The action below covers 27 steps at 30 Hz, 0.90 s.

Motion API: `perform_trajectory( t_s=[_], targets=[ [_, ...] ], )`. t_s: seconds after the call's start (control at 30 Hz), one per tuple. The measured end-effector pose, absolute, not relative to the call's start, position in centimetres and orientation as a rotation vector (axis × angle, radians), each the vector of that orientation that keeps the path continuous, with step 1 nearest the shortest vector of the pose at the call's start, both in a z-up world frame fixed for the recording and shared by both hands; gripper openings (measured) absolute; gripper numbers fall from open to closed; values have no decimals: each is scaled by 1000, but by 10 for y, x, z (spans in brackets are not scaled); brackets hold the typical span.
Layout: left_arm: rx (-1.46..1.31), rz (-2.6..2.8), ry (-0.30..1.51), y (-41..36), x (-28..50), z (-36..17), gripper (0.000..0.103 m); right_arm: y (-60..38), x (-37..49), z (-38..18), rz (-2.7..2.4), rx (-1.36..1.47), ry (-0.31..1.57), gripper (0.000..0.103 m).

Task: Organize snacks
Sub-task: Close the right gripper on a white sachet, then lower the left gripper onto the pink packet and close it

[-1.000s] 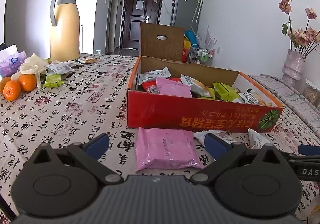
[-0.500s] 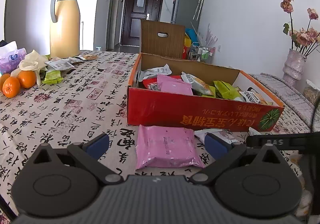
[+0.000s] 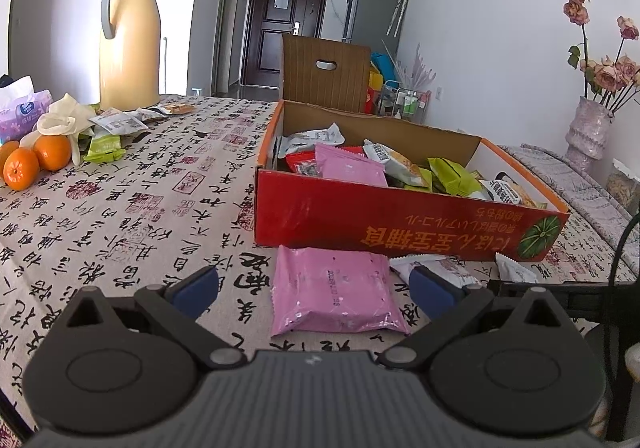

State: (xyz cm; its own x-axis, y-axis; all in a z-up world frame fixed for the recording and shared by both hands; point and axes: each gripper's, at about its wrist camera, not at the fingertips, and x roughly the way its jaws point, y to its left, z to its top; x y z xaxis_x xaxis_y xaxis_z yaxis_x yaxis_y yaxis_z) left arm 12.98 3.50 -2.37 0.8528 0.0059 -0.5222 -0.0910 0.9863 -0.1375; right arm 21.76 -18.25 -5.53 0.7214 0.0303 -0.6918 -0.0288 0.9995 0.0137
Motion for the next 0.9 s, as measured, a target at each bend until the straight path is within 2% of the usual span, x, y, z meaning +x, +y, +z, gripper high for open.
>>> perform_trajectory(
  t_s=[0.13,0.2,0.3,0.33,0.37,0.53,0.9],
  targets=[
    [-160,53,552,35,130,-24,103,-185,215,-54,61,-2,778,102],
    [-160,53,552,35,130,-24,103,-186,212,-52,67,0,775,94],
    [-161,53,552,35,130,-24,103,-189,206,-49,89,-4,760,69],
    [-160,54,552,35,130,-24,103,-191,204,-47,97,-5,752,52],
    [-160,54,552,35,130,-24,103,-194,202,-46,104,-2,746,49],
    [-158,58,557,35,131,-25,103,-206,187,-41,131,33,683,38],
    [-147,69,578,34,135,-28,103,-217,152,-29,88,55,494,38]
  ],
)
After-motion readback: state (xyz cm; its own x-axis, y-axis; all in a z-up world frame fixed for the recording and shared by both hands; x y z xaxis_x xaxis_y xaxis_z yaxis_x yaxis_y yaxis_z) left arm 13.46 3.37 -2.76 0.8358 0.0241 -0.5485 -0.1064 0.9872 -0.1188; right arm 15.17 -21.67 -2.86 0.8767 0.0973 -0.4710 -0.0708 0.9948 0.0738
